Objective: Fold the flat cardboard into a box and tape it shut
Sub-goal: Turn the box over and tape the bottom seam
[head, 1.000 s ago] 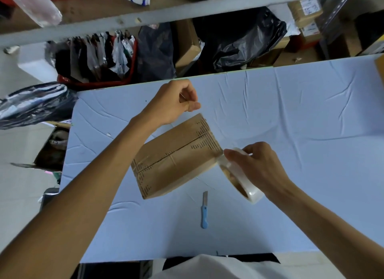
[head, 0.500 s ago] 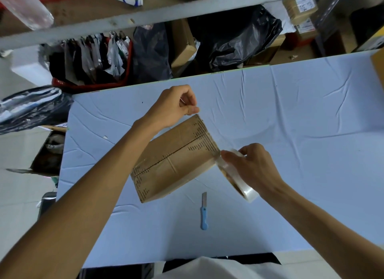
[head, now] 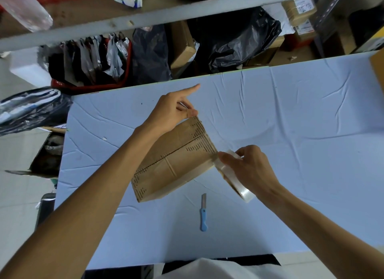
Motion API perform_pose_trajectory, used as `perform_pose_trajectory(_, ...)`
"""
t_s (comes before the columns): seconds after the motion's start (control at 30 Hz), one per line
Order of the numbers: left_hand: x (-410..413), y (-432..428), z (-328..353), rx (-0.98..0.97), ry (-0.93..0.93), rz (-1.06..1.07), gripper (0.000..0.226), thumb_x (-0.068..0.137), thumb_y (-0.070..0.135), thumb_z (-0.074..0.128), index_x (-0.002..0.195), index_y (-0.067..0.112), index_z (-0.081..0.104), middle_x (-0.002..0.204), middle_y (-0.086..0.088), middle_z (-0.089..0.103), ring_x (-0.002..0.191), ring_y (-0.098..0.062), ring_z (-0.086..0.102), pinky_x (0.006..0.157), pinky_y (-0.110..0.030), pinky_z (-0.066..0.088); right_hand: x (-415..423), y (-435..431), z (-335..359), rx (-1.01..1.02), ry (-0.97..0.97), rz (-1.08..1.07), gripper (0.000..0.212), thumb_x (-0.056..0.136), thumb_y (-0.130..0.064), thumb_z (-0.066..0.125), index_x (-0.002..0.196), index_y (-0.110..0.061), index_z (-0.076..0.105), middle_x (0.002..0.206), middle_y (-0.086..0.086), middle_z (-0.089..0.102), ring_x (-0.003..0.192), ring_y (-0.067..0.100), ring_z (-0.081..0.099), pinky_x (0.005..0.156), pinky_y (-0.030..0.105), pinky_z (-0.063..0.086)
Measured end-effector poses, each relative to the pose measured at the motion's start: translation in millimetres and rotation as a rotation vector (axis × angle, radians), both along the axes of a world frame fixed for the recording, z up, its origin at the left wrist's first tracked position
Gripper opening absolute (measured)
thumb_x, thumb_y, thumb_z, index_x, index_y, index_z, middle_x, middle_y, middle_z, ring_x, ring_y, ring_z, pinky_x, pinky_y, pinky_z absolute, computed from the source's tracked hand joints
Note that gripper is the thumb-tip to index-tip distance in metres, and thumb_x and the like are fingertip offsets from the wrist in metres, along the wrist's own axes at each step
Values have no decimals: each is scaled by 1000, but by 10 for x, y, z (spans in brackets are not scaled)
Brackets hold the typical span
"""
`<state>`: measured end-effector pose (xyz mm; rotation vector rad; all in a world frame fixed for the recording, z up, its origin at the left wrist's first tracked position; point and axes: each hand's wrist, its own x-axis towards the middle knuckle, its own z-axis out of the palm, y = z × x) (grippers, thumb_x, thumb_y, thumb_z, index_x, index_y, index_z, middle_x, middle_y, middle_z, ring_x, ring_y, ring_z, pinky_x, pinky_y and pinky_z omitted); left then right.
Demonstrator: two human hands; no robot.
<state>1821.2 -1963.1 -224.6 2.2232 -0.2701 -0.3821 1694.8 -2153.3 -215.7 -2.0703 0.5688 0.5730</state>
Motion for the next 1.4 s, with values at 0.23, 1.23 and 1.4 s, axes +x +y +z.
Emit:
perform_pose_trajectory(0.23,-132,-23,20,178,-334,98,48,78,26,77,121,20,57,121,-4,55,107,-15,52,87,-25,48,-18,17,34,43,0,-11,42,79,-50,64,73,-8,66,51,-6,68,64,26,70,64,41,57)
perform_pose_trajectory(1.23,-384,83,-10,-19,-149,-100,11,83,15,70,83,26,67,84,14,64,80,-2,62,74,-11,47,-324,-269,-19,119,-282,68,60,72,-32,81,120,-33,46,85,-8,71,67,2,62,53,8,45)
perform_pose_trajectory(1.4,-393,173,68,43,-110,-184,21,76,29,75,93,18,74,94,8,65,86,-3,62,81,-19,52,-316,-254,-29,117,-297,86,57,71,-31,82,116,-31,47,77,-19,65,71,-9,60,53,5,43)
